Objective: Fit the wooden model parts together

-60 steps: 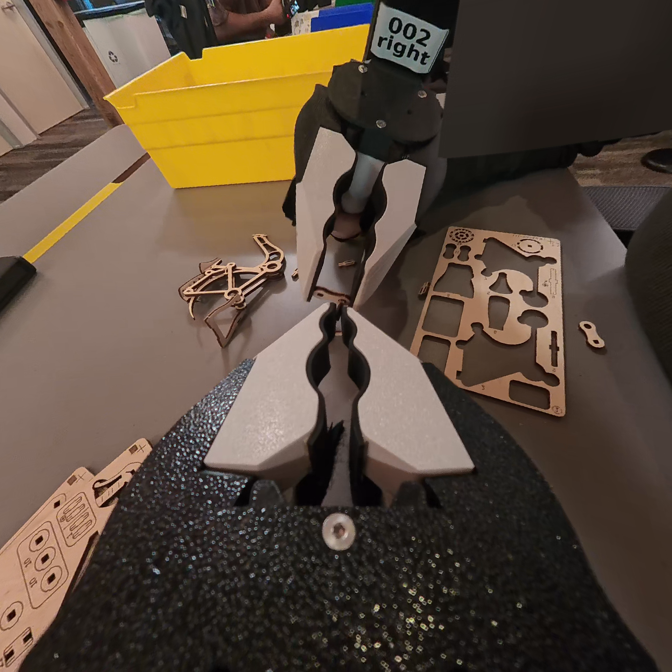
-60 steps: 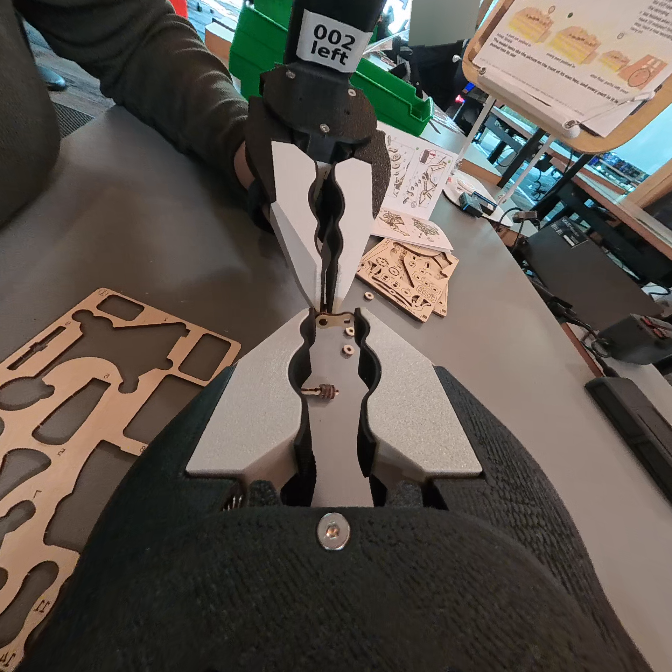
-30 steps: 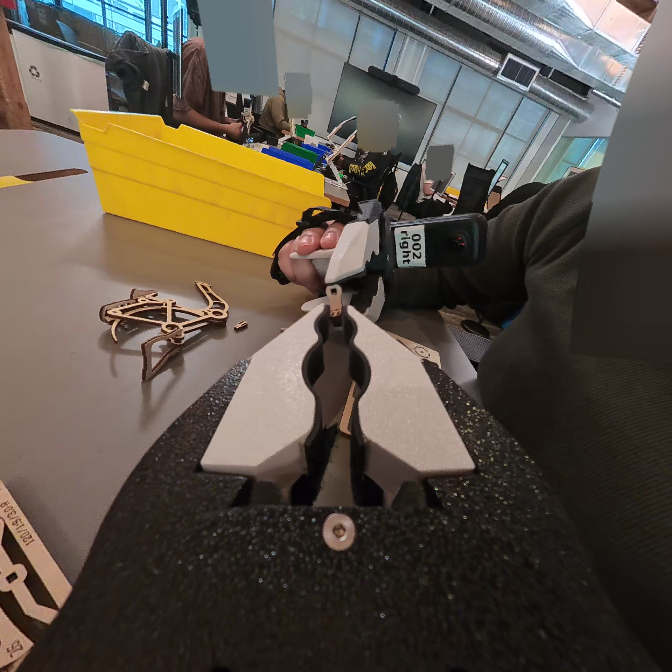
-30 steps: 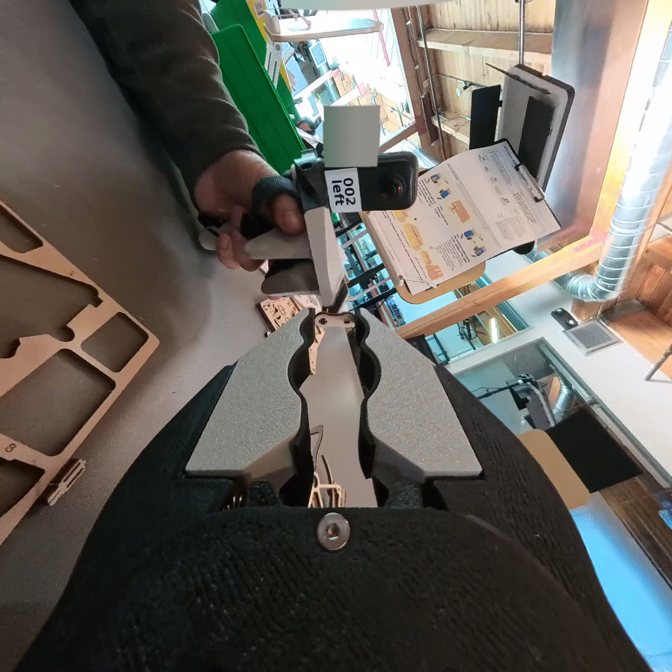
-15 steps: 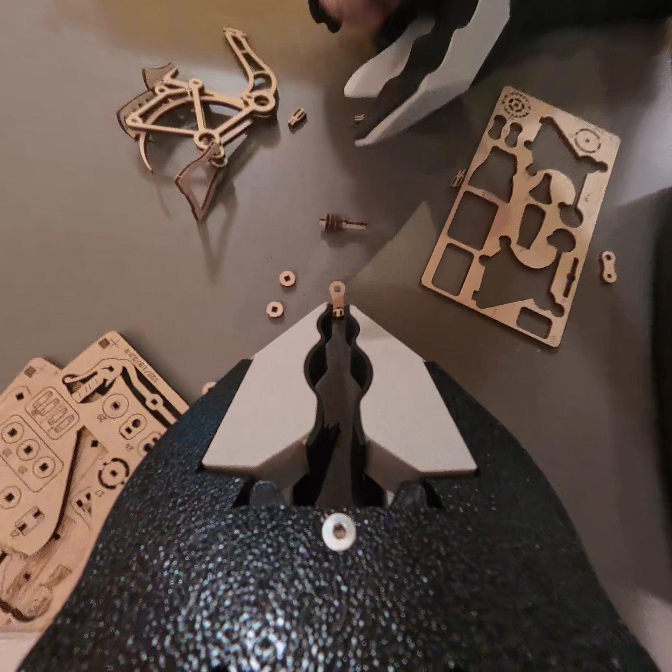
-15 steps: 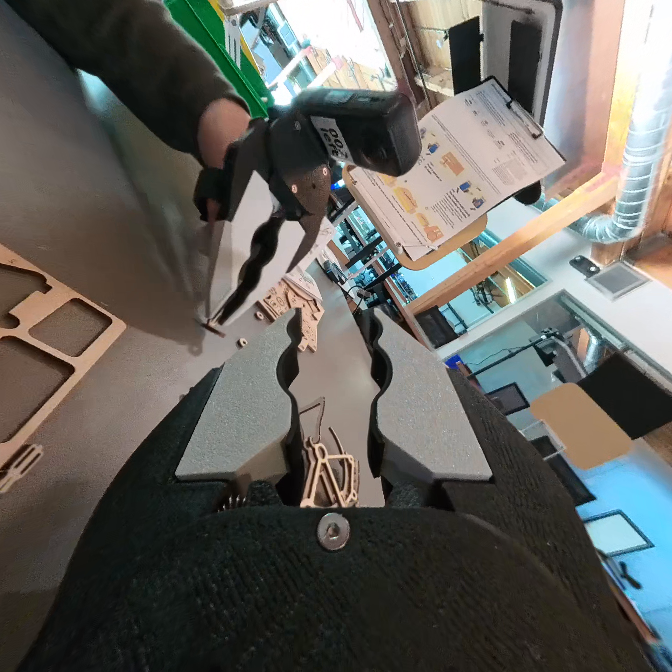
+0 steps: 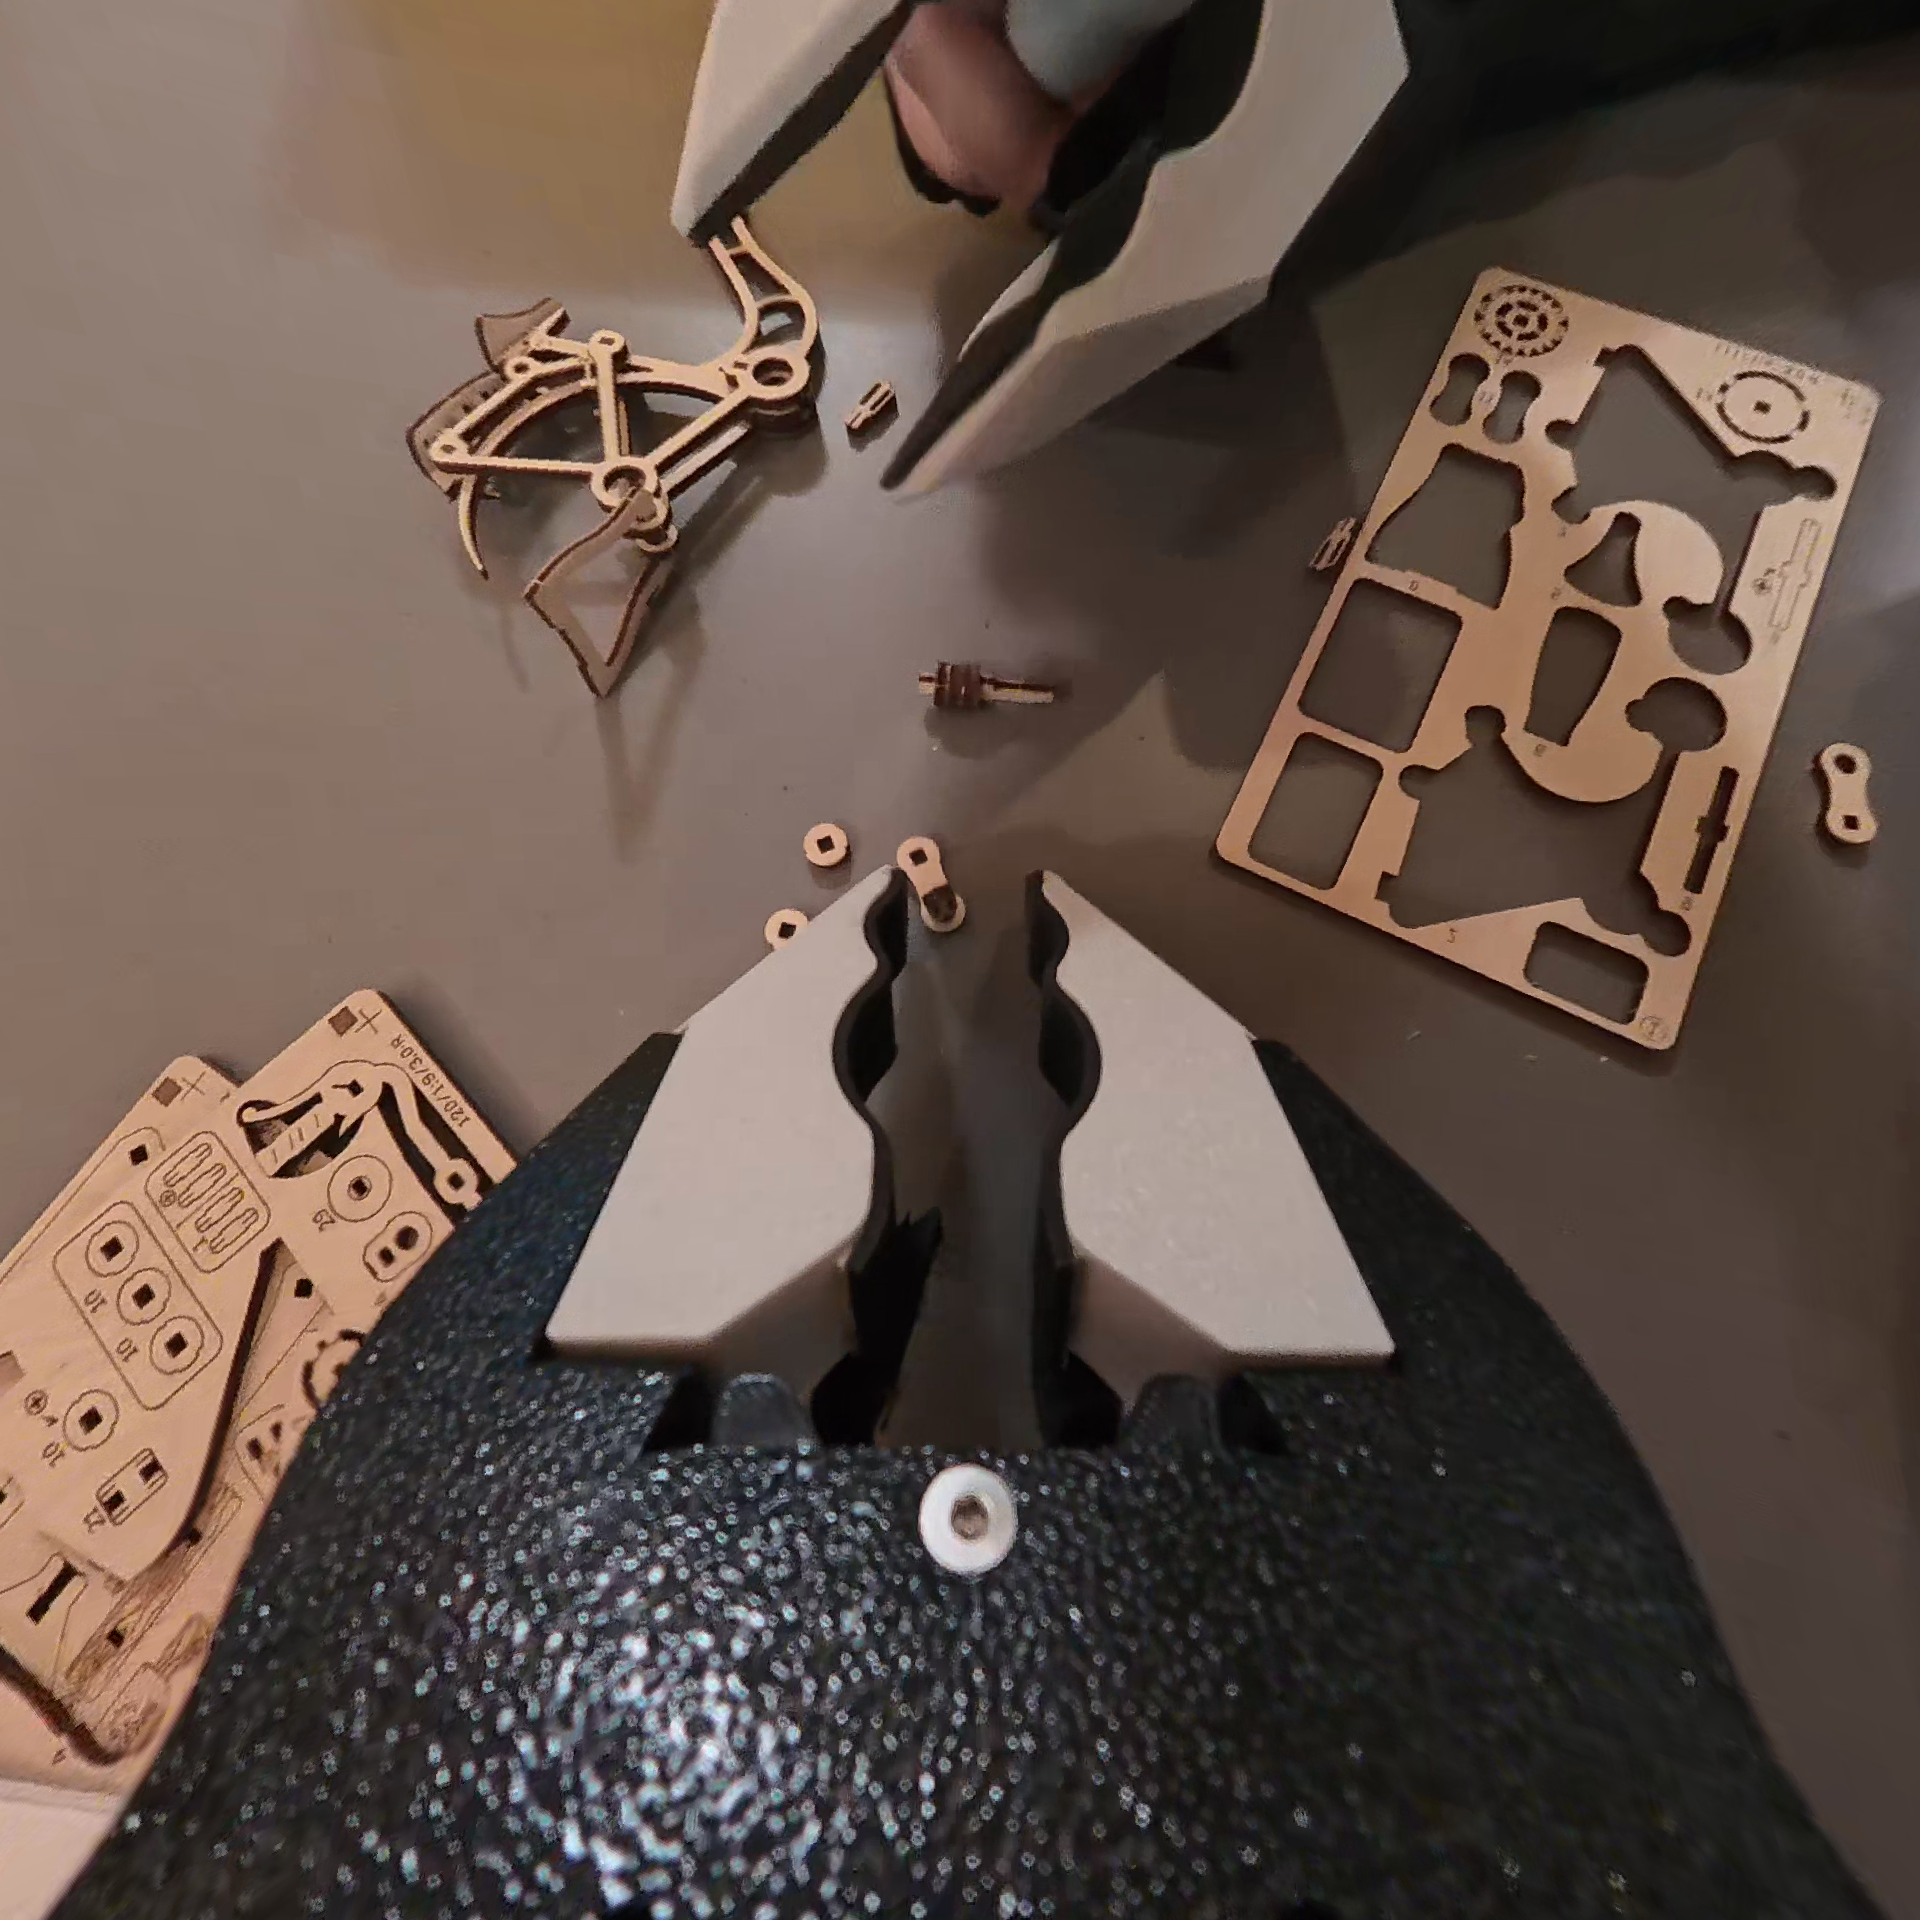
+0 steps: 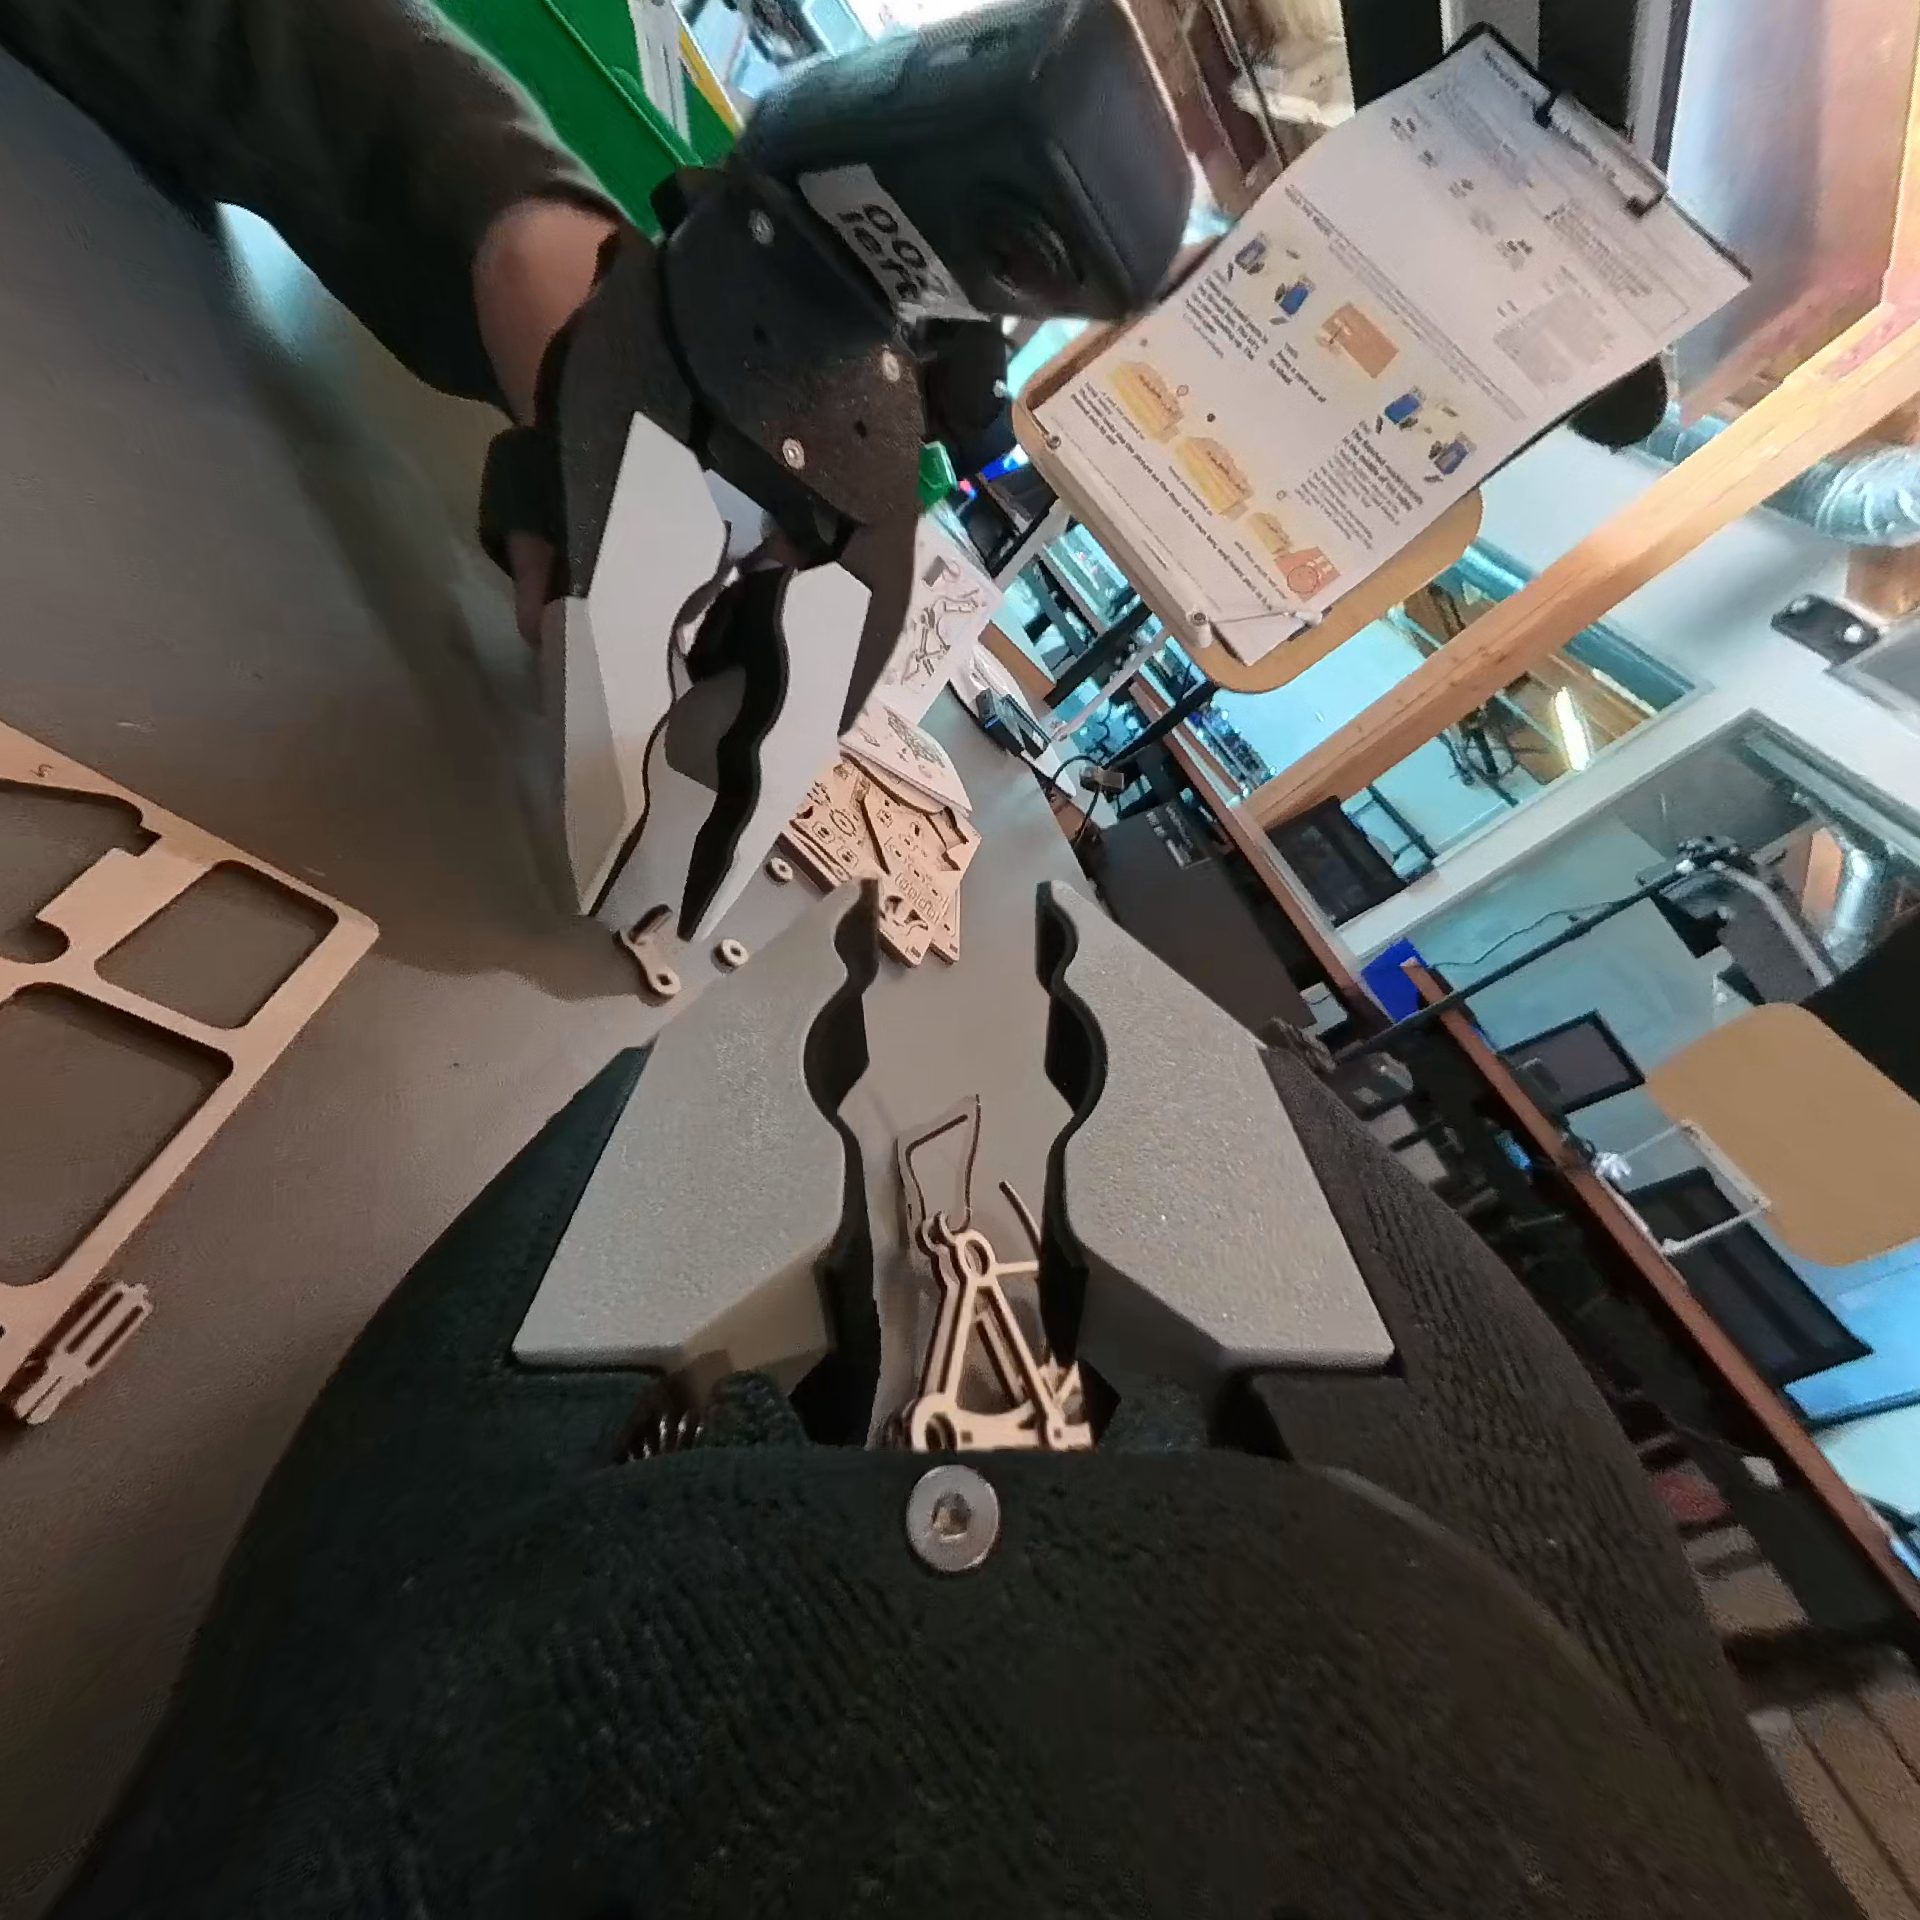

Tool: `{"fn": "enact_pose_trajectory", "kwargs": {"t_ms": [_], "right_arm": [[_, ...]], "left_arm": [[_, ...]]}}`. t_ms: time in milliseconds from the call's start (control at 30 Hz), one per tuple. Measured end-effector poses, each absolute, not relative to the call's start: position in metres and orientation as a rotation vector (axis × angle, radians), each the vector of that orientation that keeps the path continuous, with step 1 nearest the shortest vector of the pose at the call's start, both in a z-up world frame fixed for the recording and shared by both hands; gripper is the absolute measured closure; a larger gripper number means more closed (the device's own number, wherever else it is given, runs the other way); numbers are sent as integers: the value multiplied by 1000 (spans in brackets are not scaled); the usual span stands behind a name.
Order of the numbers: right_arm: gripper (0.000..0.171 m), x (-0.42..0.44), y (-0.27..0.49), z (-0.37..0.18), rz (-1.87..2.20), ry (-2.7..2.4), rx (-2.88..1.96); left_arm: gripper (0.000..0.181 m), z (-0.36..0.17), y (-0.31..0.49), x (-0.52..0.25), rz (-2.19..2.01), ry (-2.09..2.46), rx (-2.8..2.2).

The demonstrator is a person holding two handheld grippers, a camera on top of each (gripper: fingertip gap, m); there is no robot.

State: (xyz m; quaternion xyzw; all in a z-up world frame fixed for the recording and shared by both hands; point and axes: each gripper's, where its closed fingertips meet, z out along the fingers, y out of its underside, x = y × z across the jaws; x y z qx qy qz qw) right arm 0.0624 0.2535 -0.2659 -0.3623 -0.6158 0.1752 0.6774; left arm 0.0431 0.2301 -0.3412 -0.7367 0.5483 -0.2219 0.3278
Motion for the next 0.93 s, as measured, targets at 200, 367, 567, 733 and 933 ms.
{"fn": "enact_pose_trajectory", "kwargs": {"t_ms": [200, 367, 567, 733, 933], "right_arm": [[160, 39, 234, -292, 693, -1491, -1335], [163, 26, 229, -317, 671, -1513, -1602], [163, 26, 231, -337, 614, -1485, -1750], [168, 23, 231, -341, 648, -1473, -1779], [170, 29, 222, -336, 671, -1618, -1695]], "left_arm": [[160, -344, 232, 31, -470, 1426, -1899], [165, -343, 227, 25, -494, 1407, -1874], [166, -346, 225, 26, -525, 1413, -1888], [166, -348, 224, 28, -556, 1414, -1904], [166, -345, 222, 29, -584, 1412, -1893]]}}
